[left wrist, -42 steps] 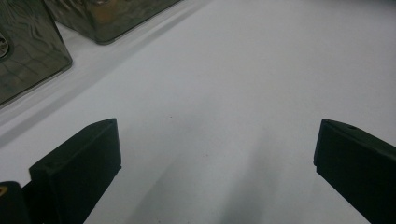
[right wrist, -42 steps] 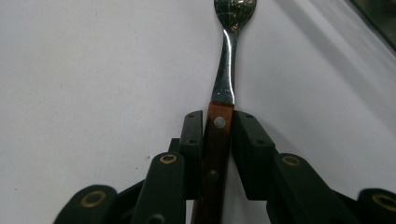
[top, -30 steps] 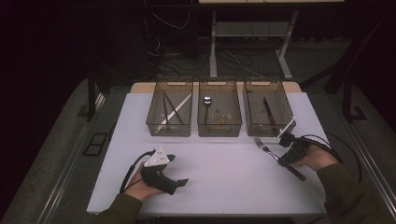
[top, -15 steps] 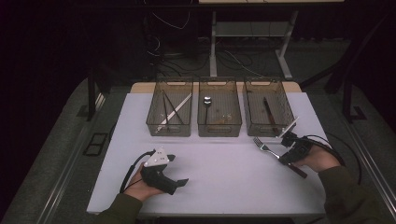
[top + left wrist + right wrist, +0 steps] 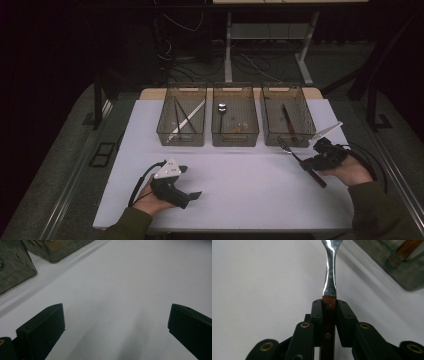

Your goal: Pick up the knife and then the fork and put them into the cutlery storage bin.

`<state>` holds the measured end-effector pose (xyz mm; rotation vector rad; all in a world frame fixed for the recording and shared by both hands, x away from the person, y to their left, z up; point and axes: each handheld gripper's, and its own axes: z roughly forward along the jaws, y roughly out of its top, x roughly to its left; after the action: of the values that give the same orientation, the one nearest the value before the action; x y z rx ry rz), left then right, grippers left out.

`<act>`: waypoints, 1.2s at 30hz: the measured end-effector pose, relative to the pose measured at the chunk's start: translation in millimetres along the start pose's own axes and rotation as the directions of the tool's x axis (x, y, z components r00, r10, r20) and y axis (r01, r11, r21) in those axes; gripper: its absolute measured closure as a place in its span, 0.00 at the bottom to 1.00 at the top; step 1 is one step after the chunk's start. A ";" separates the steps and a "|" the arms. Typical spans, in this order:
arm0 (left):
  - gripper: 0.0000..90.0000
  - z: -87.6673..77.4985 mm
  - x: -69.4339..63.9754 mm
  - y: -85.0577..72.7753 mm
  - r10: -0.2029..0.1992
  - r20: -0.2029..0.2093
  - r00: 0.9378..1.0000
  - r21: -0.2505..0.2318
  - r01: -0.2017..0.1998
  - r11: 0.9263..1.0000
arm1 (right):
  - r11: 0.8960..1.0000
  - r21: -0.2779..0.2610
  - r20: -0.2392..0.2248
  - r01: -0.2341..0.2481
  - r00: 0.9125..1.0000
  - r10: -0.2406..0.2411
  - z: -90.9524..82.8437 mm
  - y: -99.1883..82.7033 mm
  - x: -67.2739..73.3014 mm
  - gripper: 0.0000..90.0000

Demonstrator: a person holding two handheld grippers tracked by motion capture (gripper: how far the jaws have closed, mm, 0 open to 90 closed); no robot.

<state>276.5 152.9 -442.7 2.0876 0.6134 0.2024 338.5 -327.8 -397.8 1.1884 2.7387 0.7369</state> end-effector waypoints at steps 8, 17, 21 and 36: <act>0.00 -0.4 0.4 0.0 -0.005 0.000 1.000 -0.005 0.005 1.000 | 0.989 -0.146 -0.030 -0.018 0.999 0.014 -7.8 -5.3 -2.1 0.86; 0.00 -0.8 0.6 -0.1 -0.008 0.000 1.000 -0.010 0.008 1.000 | 0.958 -0.282 -0.027 -0.044 0.999 0.038 -12.2 -9.4 -4.5 0.86; 0.00 -0.6 0.8 -0.1 -0.008 0.000 1.000 -0.009 0.008 1.000 | 0.933 -0.356 -0.022 -0.053 0.999 0.048 -16.8 -9.8 -6.6 0.86; 0.00 -0.4 2.7 -0.5 -0.013 -0.004 1.000 -0.004 0.013 1.000 | 0.832 -0.544 0.038 -0.107 0.988 0.152 -36.6 -1.2 -20.2 0.86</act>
<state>278.5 154.8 -443.1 2.0795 0.6280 0.2005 342.9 -357.4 -368.6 1.2283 2.1613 1.3331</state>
